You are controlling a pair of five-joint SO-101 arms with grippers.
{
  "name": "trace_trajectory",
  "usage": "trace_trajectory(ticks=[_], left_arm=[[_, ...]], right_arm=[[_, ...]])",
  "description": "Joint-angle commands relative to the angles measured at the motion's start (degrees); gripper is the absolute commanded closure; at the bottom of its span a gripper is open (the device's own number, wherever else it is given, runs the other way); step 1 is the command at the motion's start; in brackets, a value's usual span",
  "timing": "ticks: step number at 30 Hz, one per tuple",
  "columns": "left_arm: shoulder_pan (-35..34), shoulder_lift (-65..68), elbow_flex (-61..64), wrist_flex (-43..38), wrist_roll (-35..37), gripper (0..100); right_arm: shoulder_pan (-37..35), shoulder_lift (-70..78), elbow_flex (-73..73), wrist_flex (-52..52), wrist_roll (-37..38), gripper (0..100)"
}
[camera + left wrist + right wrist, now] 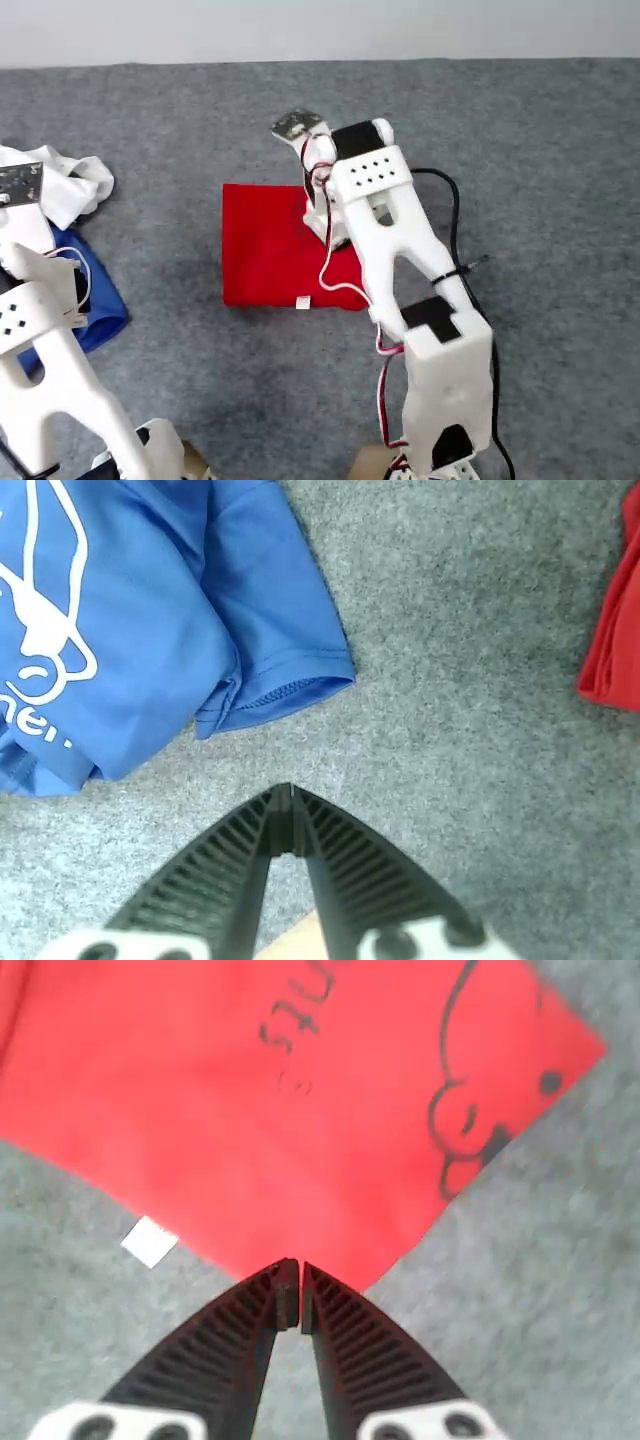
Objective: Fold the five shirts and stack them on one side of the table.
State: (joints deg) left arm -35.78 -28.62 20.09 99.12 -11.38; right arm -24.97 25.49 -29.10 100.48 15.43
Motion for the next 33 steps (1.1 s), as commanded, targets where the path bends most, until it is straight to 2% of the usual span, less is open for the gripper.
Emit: trace_trajectory(ticks=[1,5,12,17,21,27,33], left_arm=[[-2.0,-1.7,-0.5,1.3,0.2,100],[-3.5,-1.6,-0.3,1.3,0.2,100],[-3.7,-1.6,-0.3,1.3,0.3,100],[-3.7,-1.6,-0.3,1.3,0.3,100],[-3.7,-1.6,-0.3,1.3,0.3,100],[-3.7,-1.6,-0.3,1.3,0.3,100],[-3.7,-1.6,-0.3,1.3,0.2,100]], right_arm=[[0.7,-7.9,4.0,2.2,-3.7,99.0],[0.7,-10.6,10.2,1.6,-5.5,99.0],[4.3,-7.6,25.3,-13.2,-5.4,99.0],[4.4,-5.4,32.0,-17.9,-5.4,99.0],[5.2,-6.4,32.4,-16.3,-5.4,99.0],[6.7,-17.6,28.5,-12.4,-5.1,99.0],[6.7,-18.9,27.0,-23.9,-4.7,99.0]])
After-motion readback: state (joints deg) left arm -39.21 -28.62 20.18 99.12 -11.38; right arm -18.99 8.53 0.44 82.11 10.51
